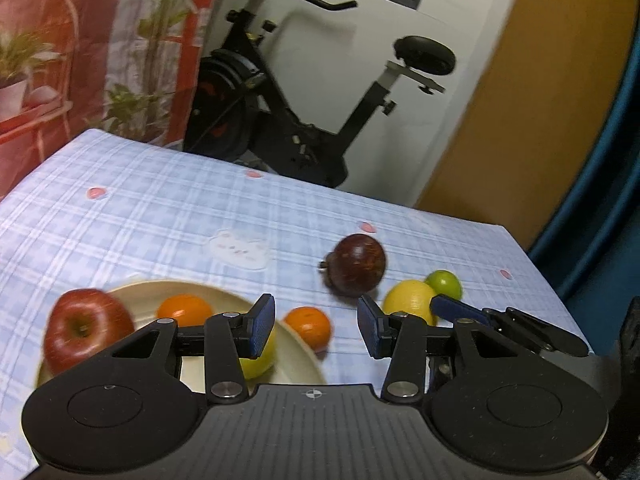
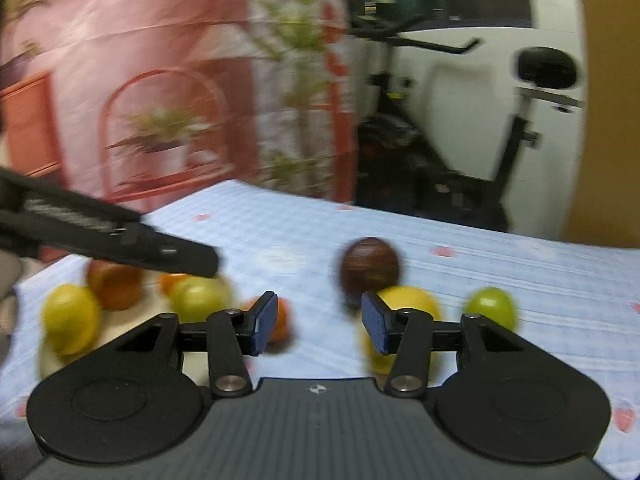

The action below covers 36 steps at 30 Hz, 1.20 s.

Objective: Organize fruits
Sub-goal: 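Move the left tool to the large lemon and close its fingers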

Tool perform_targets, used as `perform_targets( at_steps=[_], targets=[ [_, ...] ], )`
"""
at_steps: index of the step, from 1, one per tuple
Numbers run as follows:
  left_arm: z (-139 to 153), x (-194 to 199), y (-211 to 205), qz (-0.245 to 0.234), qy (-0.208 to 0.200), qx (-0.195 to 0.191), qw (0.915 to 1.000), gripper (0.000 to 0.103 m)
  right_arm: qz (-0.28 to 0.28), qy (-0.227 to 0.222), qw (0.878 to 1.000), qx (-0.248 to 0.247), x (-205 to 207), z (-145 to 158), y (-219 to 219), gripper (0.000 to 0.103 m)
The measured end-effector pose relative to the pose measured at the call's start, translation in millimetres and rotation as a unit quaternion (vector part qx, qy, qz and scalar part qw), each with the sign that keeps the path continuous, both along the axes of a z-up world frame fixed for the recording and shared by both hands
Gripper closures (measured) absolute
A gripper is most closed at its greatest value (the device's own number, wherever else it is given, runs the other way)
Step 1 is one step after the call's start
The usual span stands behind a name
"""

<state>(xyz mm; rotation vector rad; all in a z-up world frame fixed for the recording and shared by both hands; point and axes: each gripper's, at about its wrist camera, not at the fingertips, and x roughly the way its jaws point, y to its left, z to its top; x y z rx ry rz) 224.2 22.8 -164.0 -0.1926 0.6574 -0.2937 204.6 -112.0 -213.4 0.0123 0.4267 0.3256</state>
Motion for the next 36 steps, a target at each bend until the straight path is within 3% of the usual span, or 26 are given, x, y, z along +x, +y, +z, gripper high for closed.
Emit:
perform_targets(
  at_steps=[6,17,30,36],
  targets=[
    [-1,12,-16,-0.016,0.009,0.002,0.9998,0.053,-0.038,-0.003,0.999,0.003,7,-3,-14,0.04],
    [-7,25,-37,-0.038,0.027,0.008,0.9989,0.05,-0.029,0.056,0.998,0.005,34,-17,-14,0.042],
    [-20,16,-53,-0.073,0.066,0.001,0.9951,0.042,0.045,0.064,0.996,0.042,-19,-19,-22,0.042],
    [-28,5,-56,-0.092,0.09,-0.019,0.9916,0.04,0.052,0.071,0.994,0.062,-35,-20,-27,0.042]
  ],
)
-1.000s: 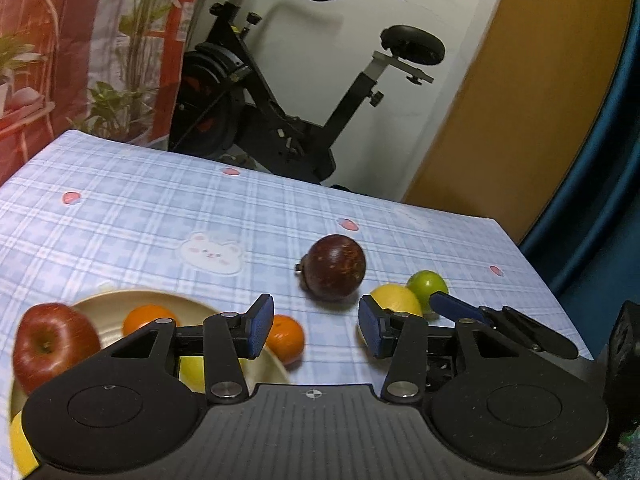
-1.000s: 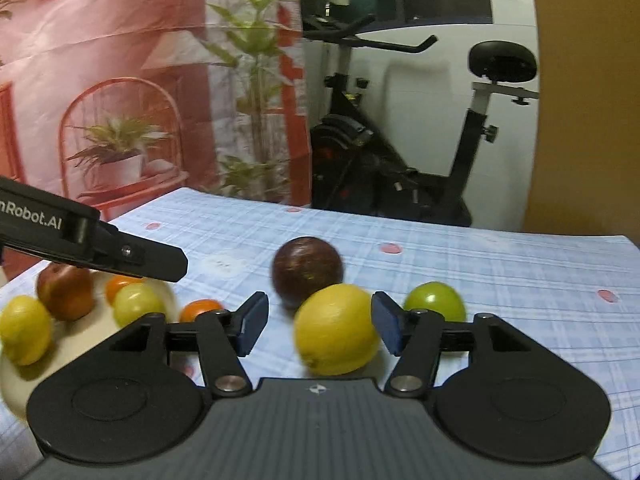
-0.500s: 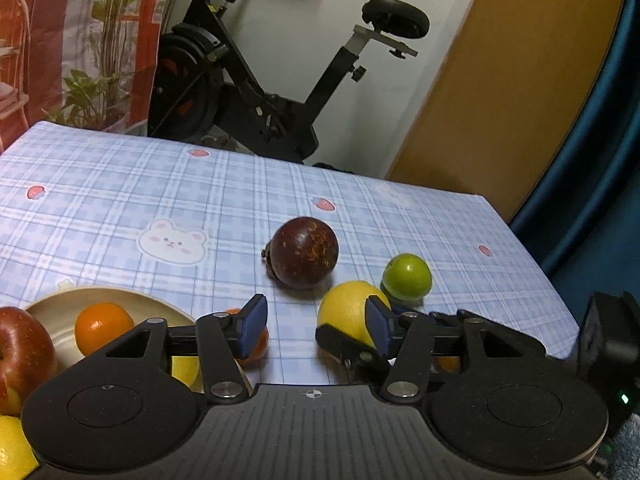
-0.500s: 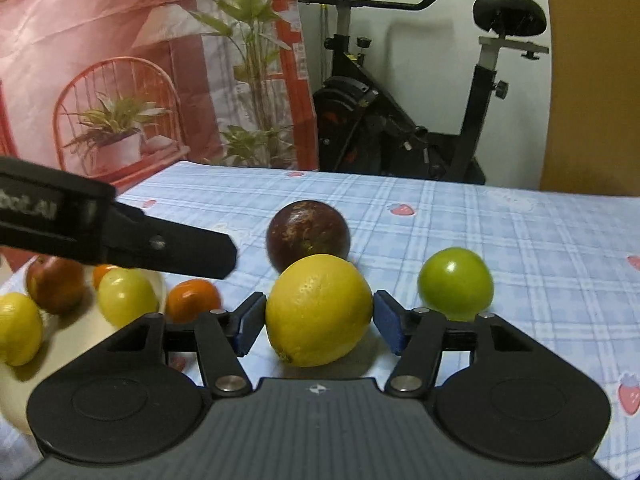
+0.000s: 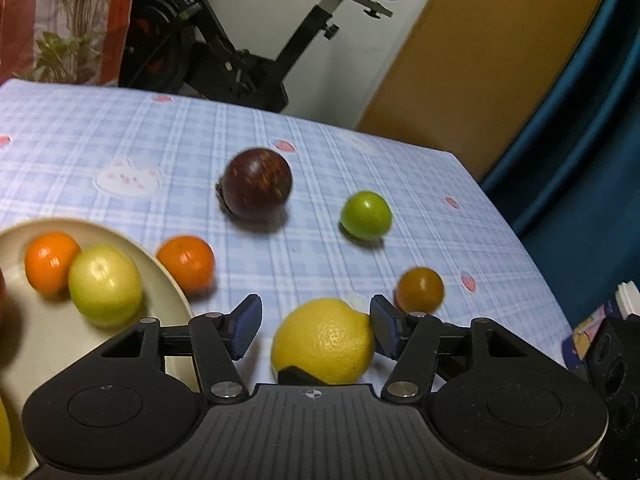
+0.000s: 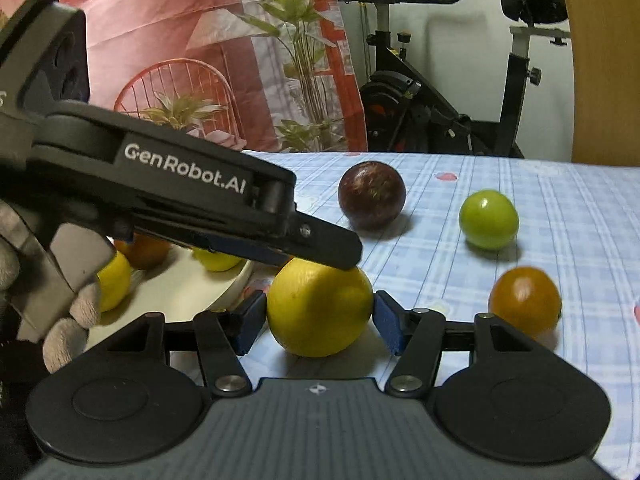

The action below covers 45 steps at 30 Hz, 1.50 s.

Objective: Organize fruits
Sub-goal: 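Move the left tool to the large lemon and close its fingers, then carry the lemon with the left tool onto the plate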

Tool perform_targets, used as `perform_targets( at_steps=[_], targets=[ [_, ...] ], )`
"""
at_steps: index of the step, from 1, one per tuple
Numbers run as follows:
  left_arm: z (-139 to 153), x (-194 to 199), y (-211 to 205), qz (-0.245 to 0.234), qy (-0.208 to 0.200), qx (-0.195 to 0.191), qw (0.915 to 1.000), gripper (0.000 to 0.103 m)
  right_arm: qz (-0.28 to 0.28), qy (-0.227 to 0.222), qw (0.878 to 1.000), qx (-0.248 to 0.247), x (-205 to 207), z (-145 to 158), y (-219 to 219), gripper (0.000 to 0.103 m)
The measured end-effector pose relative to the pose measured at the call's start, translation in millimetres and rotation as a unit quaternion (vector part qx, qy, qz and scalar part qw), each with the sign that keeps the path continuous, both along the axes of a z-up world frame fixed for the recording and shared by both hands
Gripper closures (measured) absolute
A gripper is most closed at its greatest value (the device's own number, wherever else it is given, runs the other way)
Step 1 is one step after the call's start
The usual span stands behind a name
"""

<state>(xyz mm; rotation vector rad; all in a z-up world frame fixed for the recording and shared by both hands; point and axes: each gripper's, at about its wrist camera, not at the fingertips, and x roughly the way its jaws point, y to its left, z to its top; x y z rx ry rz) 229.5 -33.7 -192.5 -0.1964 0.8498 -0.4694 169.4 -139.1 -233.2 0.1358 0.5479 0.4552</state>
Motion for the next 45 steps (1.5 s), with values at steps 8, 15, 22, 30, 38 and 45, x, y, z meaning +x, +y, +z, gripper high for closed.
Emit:
perform_targets(
  at_steps=[8,15,22,30,38,45],
  targets=[
    [-10,-12,-1,0.005,0.014,-0.012,0.9998,0.04,0.002,0.004,1.0,0.016,-4,-1,-6,0.042],
    [-16,-10,1,0.011,0.018,-0.026,0.9995,0.04,0.008,0.009,0.999,0.029,-3,-2,-9,0.042],
    [-17,-15,-2,0.008,0.003,-0.019,0.9998,0.04,0.012,0.021,0.999,0.022,-1,-4,-6,0.042],
    [-15,-23,-1,0.012,-0.007,-0.017,0.9998,0.04,0.017,0.015,1.0,0.017,-5,-3,-2,0.042],
    [9,-41,11,0.023,-0.035,-0.015,0.999,0.04,0.031,-0.019,0.999,0.011,-17,16,10,0.043],
    [22,-60,42,0.059,-0.041,-0.009,0.9974,0.04,0.067,-0.025,0.997,0.031,-19,35,34,0.043]
  ],
)
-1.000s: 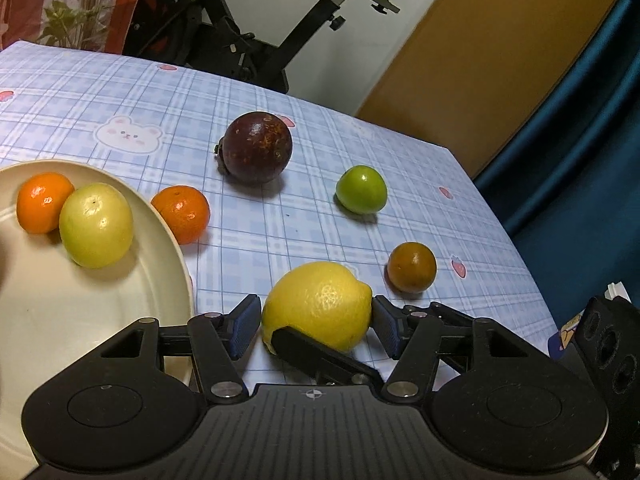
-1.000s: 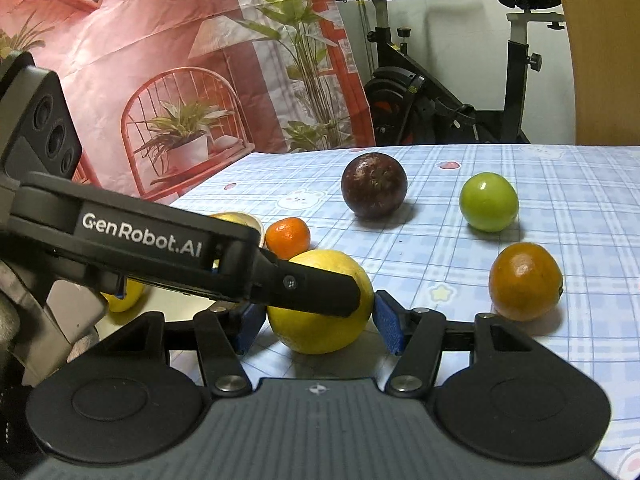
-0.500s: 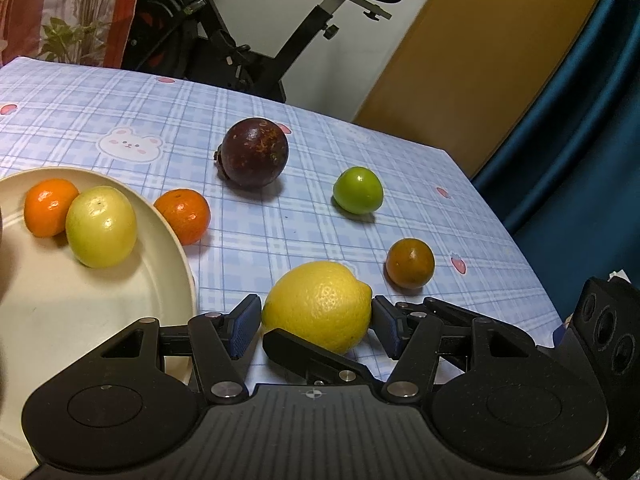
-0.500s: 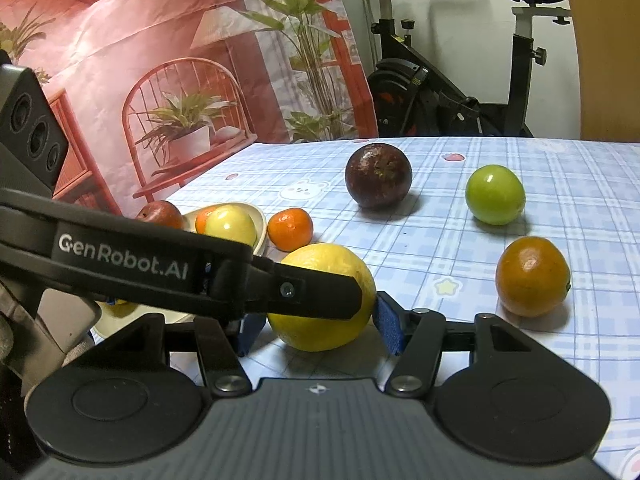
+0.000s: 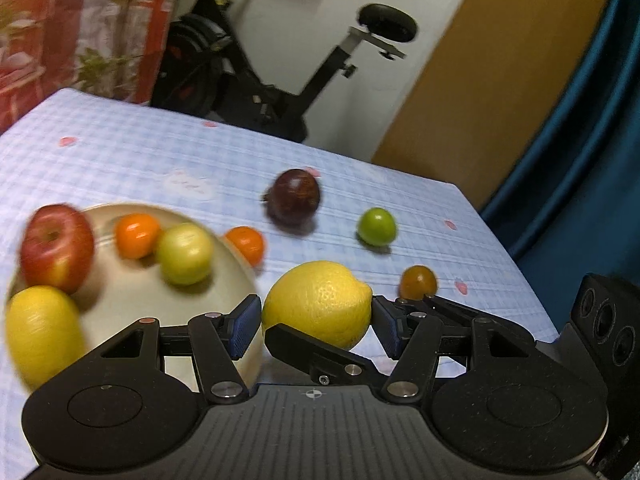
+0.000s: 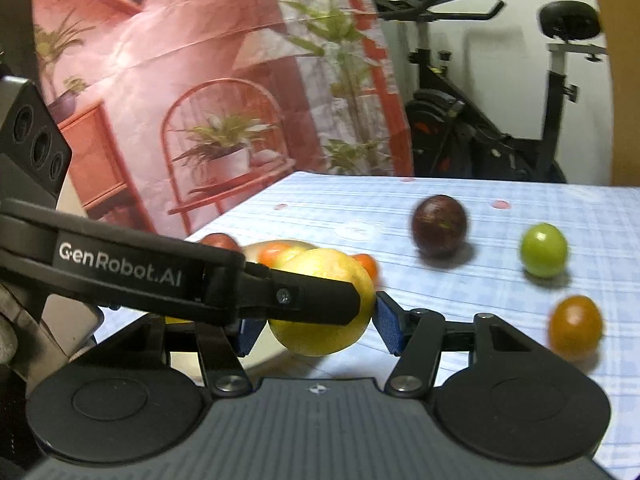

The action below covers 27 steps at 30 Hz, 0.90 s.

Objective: Organize fruits
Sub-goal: 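Carry the lemon with the left tool onto the plate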

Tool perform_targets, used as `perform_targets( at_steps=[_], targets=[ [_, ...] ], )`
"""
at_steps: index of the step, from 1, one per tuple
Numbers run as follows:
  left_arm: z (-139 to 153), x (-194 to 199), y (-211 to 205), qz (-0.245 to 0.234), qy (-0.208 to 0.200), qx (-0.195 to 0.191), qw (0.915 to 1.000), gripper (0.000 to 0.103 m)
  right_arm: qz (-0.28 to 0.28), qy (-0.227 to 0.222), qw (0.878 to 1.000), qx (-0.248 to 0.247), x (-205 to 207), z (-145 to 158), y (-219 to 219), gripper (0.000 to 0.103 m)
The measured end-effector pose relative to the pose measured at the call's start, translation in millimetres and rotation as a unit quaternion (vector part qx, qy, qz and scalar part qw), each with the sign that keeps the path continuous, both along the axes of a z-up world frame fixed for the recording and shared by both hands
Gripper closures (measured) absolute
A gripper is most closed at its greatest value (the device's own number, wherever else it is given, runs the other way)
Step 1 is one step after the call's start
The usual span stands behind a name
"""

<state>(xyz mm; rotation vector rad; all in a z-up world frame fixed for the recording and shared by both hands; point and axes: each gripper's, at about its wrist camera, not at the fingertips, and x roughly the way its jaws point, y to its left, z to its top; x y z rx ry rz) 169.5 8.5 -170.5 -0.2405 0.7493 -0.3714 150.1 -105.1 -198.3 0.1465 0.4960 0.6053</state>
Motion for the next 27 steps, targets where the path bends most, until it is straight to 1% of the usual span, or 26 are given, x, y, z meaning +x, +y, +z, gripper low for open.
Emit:
perform_targets(
  at_steps=[6,13,19,24,27],
  targets=[
    [-6,-18,30,0.037,0.021,0.006,0.9991,0.04,0.052,0.019,0.998,-0.012,-1,-4,34,0.043],
    [-10,-24,51,0.076,0.041,0.017,0.9961,0.04,0.101,0.044,0.994,-0.016,3,-14,64,0.043],
    [-13,-26,60,0.103,0.052,0.032,0.9928,0.04,0.127,0.066,0.99,-0.002,13,-21,75,0.043],
    [-16,-28,68,0.122,0.06,0.035,0.9901,0.04,0.146,0.079,0.986,0.006,22,-27,84,0.043],
    [-16,-29,69,0.125,0.057,0.035,0.9899,0.04,0.148,0.075,0.986,0.006,22,-29,86,0.043]
  ],
)
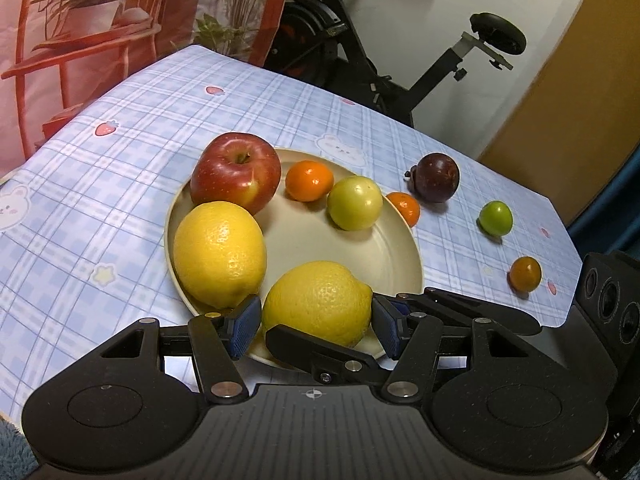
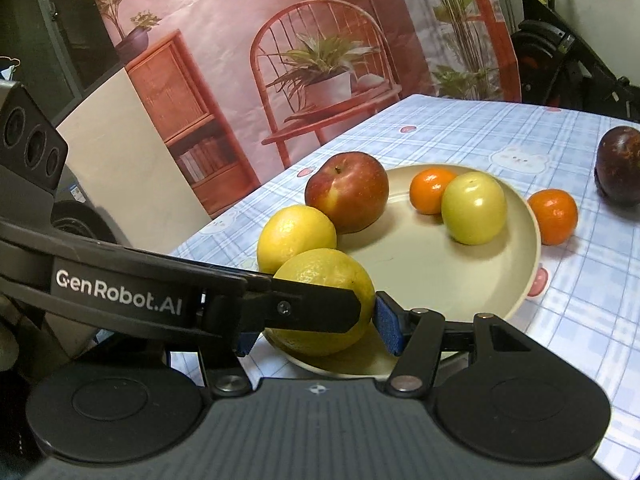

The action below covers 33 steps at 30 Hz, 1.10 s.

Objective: Organize fruits
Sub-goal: 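Carry the lemon with the left tool onto the plate, then open the left tool to release the lemon beside the other lemon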

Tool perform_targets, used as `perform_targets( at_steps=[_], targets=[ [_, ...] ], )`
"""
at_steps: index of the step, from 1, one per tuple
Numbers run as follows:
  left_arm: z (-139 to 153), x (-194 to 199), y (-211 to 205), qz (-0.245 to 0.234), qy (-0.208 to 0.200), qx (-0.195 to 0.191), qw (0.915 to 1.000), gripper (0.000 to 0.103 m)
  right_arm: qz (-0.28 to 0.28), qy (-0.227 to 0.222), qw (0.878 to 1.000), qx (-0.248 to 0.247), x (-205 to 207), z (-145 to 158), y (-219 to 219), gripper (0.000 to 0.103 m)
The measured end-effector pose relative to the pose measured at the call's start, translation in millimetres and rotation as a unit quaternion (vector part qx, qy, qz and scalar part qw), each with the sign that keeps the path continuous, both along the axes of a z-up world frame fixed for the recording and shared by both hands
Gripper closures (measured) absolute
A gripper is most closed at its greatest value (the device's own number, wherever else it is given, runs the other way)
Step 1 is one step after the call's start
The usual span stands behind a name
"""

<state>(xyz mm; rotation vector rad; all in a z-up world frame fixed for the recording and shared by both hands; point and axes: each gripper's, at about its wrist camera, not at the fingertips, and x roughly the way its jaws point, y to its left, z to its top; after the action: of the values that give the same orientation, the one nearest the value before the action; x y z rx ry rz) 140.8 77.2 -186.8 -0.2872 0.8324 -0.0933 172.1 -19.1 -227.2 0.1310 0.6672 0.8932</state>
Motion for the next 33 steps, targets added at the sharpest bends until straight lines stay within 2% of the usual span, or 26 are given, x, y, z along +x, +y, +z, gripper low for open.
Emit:
perform_targets(
  at_steps=[8,13,21,28,33],
  targets=[
    [-2,2,-7,-0.007,-0.004,0.012,0.9999,0.039,-0.002,-0.009,1.0,-0.002,-3,-2,-2,0.042],
    [-2,2,-7,-0.007,-0.005,0.014,0.9999,0.039,-0.003,-0.029,0.999,-0.014,-11,0,-8,0.041],
    [-2,5,-7,-0.006,-0.004,0.012,0.9999,0.039,-0.024,-0.054,0.998,-0.009,-23,8,-48,0.04],
    [-4,6,-10,-0.011,0.002,0.016,0.9998,0.038,-0.094,-0.059,0.994,-0.007,-12,11,-78,0.04],
    [-3,10,-11,-0.01,0.007,0.019,0.9998,0.039,-0.141,-0.062,0.988,-0.032,5,6,-87,0.04]
  ],
)
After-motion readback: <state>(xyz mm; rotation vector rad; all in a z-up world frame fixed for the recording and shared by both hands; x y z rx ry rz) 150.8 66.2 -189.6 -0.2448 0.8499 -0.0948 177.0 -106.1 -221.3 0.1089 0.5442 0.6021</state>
